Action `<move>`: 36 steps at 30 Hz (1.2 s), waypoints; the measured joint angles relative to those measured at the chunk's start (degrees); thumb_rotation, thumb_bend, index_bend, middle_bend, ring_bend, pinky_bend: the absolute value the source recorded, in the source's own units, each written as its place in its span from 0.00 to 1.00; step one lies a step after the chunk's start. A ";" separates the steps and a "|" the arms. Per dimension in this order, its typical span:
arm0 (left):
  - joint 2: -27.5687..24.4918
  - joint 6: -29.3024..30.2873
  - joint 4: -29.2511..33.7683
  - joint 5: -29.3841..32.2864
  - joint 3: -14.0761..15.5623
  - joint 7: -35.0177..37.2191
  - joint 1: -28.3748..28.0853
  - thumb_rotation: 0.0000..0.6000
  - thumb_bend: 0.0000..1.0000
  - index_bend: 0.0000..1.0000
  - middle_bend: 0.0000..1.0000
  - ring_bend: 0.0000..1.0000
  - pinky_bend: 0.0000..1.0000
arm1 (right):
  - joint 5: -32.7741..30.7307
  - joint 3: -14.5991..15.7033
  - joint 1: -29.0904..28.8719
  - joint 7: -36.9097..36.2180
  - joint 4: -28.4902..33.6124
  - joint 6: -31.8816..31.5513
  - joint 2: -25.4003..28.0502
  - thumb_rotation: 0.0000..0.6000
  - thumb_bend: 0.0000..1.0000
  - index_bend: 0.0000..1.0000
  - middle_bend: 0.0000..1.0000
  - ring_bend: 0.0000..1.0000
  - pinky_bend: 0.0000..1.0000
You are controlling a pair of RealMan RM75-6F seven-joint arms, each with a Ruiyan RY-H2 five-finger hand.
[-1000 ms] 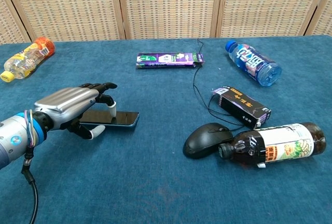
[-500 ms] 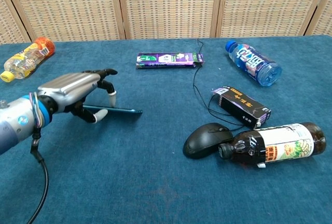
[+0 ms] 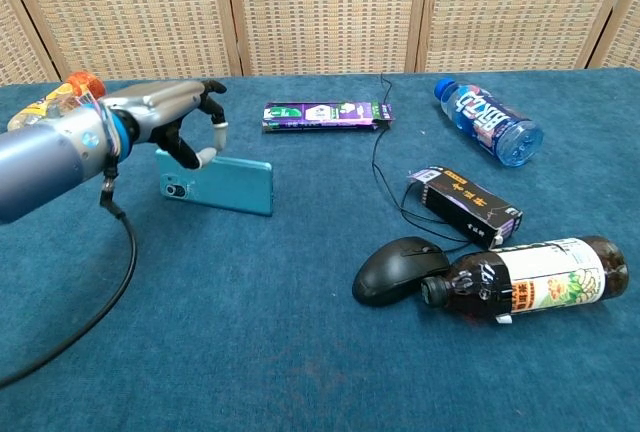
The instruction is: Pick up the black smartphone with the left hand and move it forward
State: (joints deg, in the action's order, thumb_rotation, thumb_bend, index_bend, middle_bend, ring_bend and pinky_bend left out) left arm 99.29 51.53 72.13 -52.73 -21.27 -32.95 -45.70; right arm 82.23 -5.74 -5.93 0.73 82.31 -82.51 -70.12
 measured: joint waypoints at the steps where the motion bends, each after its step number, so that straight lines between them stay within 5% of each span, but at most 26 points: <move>1: 0.16 -0.39 -0.80 0.38 -0.19 0.00 -0.57 1.00 0.47 0.50 0.00 0.00 0.00 | -0.20 -0.04 -0.06 0.04 -0.13 0.20 -0.07 1.00 0.00 0.00 0.00 0.00 0.00; 6: 1.38 -2.23 -4.59 1.71 -0.58 0.66 -2.99 1.00 0.47 0.47 0.00 0.00 0.00 | -1.22 -0.29 -0.39 0.06 -0.84 1.30 -0.40 1.00 0.00 0.00 0.00 0.00 0.00; 10: 2.26 -3.02 -6.98 1.93 -0.42 2.47 -4.09 1.00 0.47 0.34 0.00 0.00 0.00 | -2.00 -0.50 -0.65 -0.07 -1.35 2.11 -0.62 1.00 0.00 0.00 0.00 0.00 0.00; 12: 2.16 -2.86 -7.09 1.33 -0.31 4.25 -4.09 1.00 0.39 0.20 0.00 0.00 0.00 | -2.10 -0.58 -0.67 -0.16 -1.40 2.10 -0.62 1.00 0.00 0.00 0.00 0.00 0.00; 15: 0.90 -2.00 -6.15 -0.44 0.00 7.38 -3.39 1.00 0.10 0.01 0.00 0.00 0.00 | -2.08 -0.59 -0.61 -0.38 -1.34 1.97 -0.53 1.00 0.00 0.00 0.00 0.00 0.00; 17: -0.64 -0.90 -4.81 -1.95 0.33 8.84 -2.49 1.00 0.01 0.00 0.00 0.00 0.00 | -1.99 -0.53 -0.54 -0.58 -1.28 1.87 -0.46 1.00 0.00 0.00 0.00 0.00 0.00; 26: -15.60 8.34 8.30 -10.75 4.00 16.16 7.07 1.00 0.00 0.00 0.00 0.00 0.00 | -0.50 -0.04 -0.35 -0.81 -0.37 0.87 -0.06 1.00 0.00 0.00 0.00 0.00 0.00; 36: -33.68 27.91 25.18 -21.10 15.55 23.22 28.08 1.00 0.00 0.00 0.00 0.00 0.00 | 1.31 0.33 0.23 -0.81 1.43 -1.26 1.01 1.00 0.00 0.00 0.00 0.00 0.00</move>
State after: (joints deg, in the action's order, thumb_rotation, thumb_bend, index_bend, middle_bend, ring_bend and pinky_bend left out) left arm 65.61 79.43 97.31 -73.83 -5.72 -9.73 -17.62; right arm 83.54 -5.41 -5.70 -0.08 83.73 -83.77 -69.11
